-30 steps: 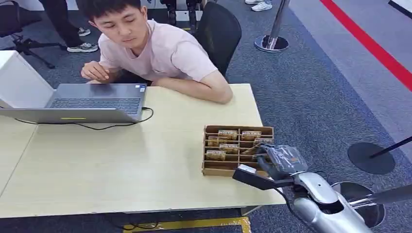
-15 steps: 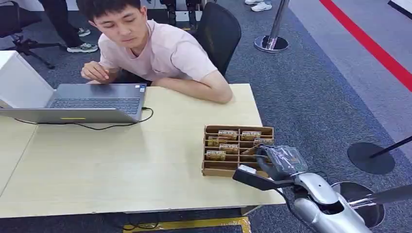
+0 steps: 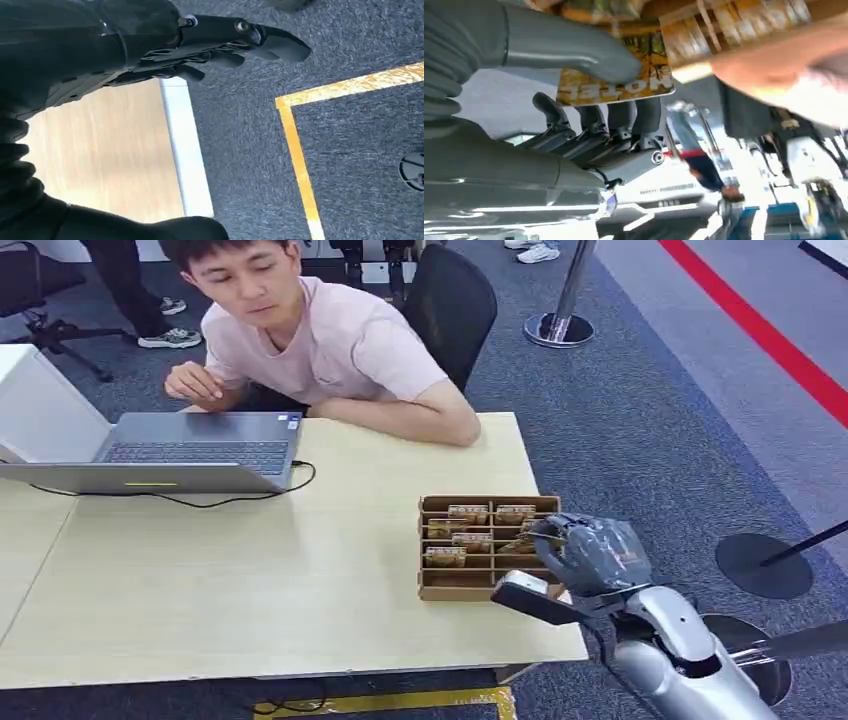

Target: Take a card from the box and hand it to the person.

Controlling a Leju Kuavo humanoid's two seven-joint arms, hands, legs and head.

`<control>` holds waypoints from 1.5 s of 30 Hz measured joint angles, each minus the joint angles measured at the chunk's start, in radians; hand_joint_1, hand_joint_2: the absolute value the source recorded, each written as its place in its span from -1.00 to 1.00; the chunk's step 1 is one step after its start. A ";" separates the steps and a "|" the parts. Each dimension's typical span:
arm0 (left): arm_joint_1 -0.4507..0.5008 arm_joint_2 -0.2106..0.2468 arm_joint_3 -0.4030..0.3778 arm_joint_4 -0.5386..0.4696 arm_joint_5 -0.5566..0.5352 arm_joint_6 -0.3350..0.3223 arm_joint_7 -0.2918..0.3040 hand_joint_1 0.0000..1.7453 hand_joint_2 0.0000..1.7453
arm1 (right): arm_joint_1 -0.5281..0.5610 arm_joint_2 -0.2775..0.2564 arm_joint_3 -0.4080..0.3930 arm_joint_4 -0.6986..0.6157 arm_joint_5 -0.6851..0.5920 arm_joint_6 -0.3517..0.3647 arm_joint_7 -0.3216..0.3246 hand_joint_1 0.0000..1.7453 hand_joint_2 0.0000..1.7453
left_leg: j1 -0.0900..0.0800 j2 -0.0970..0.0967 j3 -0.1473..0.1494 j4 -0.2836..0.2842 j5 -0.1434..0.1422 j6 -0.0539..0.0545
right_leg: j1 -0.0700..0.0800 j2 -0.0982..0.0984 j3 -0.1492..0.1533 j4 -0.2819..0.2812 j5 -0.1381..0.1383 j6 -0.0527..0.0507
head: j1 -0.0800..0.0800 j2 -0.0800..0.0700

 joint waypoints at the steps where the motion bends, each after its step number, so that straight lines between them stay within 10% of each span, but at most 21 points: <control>1: 0.000 0.000 0.000 0.000 0.000 0.000 -0.001 -1.00 1.00 | 0.000 0.000 -0.005 -0.011 -0.002 -0.008 -0.005 0.56 1.00 | 0.000 0.000 0.000 0.000 0.000 0.000 | 0.000 0.000 0.000 0.000 0.000 0.000 | 0.000 0.000; 18: -0.003 -0.009 -0.003 0.000 -0.040 0.025 -0.037 -1.00 1.00 | -0.071 0.064 -0.007 0.025 0.198 -0.095 -0.073 0.56 1.00 | 0.000 0.000 0.000 0.000 0.000 0.000 | 0.000 0.000 0.000 0.000 0.000 0.000 | 0.000 0.000; 24: -0.010 -0.012 -0.013 0.000 -0.075 0.048 -0.059 -1.00 1.00 | -0.267 0.136 0.031 0.314 0.272 -0.273 -0.100 0.56 1.00 | 0.000 0.001 0.001 0.000 0.002 0.001 | 0.000 0.001 0.002 0.000 0.001 0.000 | 0.000 0.000; 40: -0.011 -0.013 -0.027 0.000 -0.075 0.035 -0.051 -1.00 1.00 | -0.600 0.268 0.048 0.851 0.287 -0.301 -0.073 0.56 1.00 | 0.000 0.000 0.000 0.000 0.002 0.000 | 0.000 0.000 0.001 0.001 0.001 0.000 | 0.000 0.000; 41: -0.011 -0.013 -0.027 0.000 -0.075 0.034 -0.052 -1.00 1.00 | -0.609 0.272 0.051 0.865 0.287 -0.301 -0.072 -1.00 1.00 | 0.000 0.000 0.000 0.000 0.002 0.000 | 0.000 0.000 0.001 0.001 0.001 0.000 | 0.000 0.000; 45: -0.011 -0.013 -0.031 0.000 -0.091 0.030 -0.063 -1.00 1.00 | -0.641 0.288 0.060 0.919 0.283 -0.310 -0.071 -1.00 1.00 | 0.000 0.000 0.000 0.000 0.002 0.000 | 0.000 0.000 0.001 0.001 0.001 0.000 | 0.000 0.000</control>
